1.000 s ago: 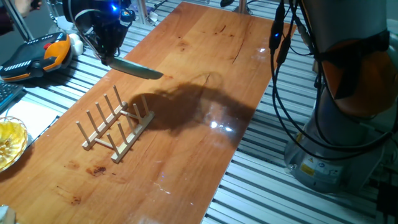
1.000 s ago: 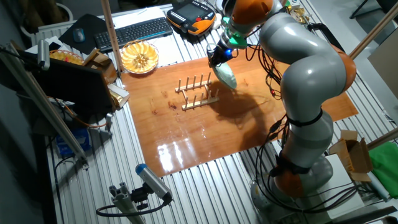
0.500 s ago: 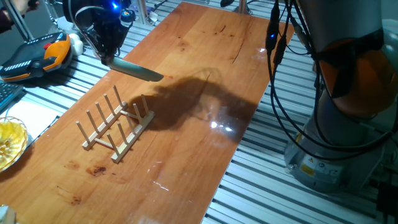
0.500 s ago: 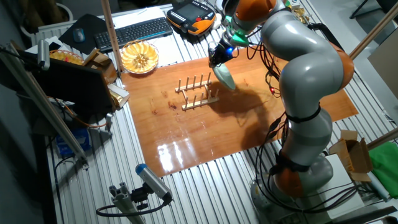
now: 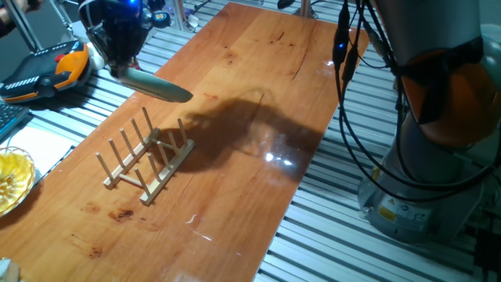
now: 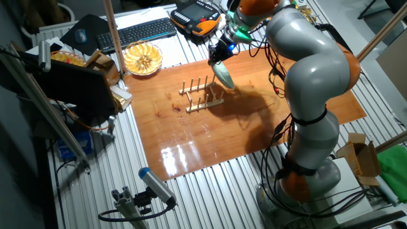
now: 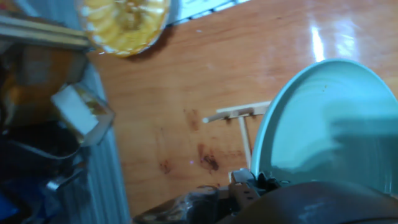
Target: Put the dish on the dish rack
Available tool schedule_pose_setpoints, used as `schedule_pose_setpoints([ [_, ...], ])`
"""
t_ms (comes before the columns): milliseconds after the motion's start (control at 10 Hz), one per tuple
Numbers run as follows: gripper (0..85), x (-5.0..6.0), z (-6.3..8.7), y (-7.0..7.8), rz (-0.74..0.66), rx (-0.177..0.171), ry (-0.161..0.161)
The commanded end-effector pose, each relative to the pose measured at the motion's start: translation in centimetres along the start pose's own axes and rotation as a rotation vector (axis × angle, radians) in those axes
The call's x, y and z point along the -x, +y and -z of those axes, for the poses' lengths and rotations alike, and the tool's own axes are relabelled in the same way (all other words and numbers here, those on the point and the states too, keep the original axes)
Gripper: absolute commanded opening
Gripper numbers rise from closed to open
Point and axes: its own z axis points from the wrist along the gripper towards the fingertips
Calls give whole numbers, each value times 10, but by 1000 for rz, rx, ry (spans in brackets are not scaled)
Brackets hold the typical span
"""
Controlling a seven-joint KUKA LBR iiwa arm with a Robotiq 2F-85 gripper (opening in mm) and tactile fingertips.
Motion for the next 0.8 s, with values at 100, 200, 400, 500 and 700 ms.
schedule_pose_setpoints([
  [100, 7, 2, 11, 2, 57, -1, 7],
  [200, 7, 3, 16, 3, 97, -1, 9],
  [400, 7, 3, 18, 2, 176, 26, 18],
  [500, 7, 2, 19, 3, 182, 34, 29],
  [700, 7, -3, 27, 9, 185, 34, 32],
])
